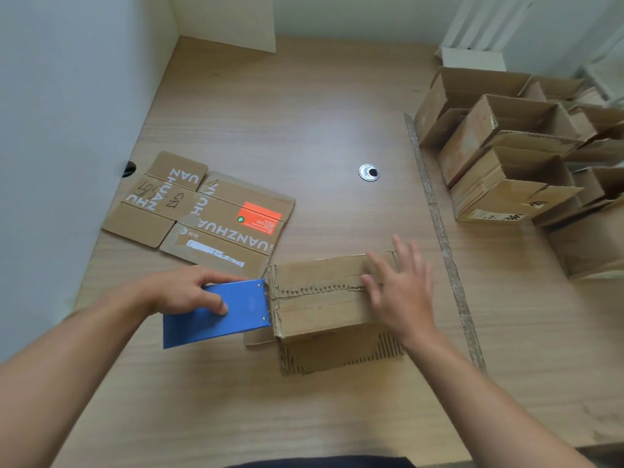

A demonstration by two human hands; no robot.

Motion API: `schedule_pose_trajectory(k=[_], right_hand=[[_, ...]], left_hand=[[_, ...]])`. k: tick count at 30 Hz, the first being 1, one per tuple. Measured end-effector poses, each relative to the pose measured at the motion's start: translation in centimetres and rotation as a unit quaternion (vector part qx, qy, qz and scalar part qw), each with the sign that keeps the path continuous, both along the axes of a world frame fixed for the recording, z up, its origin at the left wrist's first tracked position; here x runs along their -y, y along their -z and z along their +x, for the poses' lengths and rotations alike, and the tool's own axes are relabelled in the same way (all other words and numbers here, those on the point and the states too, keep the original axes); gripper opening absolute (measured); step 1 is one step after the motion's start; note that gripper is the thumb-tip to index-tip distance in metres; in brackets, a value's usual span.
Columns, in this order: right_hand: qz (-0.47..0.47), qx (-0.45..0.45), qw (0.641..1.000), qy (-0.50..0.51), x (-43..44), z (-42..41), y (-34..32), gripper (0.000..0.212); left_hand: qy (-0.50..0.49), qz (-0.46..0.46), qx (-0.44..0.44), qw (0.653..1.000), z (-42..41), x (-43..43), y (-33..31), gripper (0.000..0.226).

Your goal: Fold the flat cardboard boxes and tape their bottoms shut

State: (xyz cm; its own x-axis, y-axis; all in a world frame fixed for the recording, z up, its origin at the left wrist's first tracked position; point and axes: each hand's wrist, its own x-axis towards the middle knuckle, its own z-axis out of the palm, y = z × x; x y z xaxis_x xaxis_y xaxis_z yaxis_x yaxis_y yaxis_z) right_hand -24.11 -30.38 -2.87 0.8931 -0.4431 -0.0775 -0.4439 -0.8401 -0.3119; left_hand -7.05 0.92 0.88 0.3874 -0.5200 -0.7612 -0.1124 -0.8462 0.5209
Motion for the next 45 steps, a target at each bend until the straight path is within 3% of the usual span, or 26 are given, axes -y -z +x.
schedule_pose_trajectory(k=[4,7,11,16,23,29,38,45], right_hand=[[0.001,-0.062,0.984,-0.167,-5.5,0.0,0.6,0.074],[-0.03,-0.084,0.977,-0.195,-6.4,-0.1,2.4,0.073],[-0.061,-0.073,0.975,-0.199,-5.9,-0.4,3.2,0.065],[-0.059,-0.062,0.977,-0.196,-6.0,-0.3,3.1,0.065],[-0.037,-0.066,0.976,-0.203,-5.6,-0.2,2.6,0.071],[0.007,-0.09,0.977,-0.195,-5.5,0.1,0.6,0.079],[0.02,-0.09,0.981,-0.169,-7.3,0.1,-0.1,0.038],[0.039,-0.042,0.99,-0.13,-7.1,-0.7,1.1,0.054]], left_hand=[[-0.004,-0.01,-0.002,1.0,-1.7,0.8,0.7,0.061],[-0.029,-0.046,-0.008,0.998,-3.4,1.3,1.1,0.059],[-0.076,-0.057,0.002,0.996,-4.9,0.8,1.5,0.06],[-0.055,-0.007,0.104,0.993,-5.7,2.4,0.4,0.069],[-0.051,0.052,0.163,0.984,-8.1,4.4,1.2,0.063],[-0.116,0.026,0.174,0.978,-10.6,3.0,1.8,0.066],[-0.166,0.074,0.227,0.957,-10.0,-0.1,0.5,0.066],[-0.204,0.049,0.236,0.949,-10.7,-0.1,0.0,0.063]])
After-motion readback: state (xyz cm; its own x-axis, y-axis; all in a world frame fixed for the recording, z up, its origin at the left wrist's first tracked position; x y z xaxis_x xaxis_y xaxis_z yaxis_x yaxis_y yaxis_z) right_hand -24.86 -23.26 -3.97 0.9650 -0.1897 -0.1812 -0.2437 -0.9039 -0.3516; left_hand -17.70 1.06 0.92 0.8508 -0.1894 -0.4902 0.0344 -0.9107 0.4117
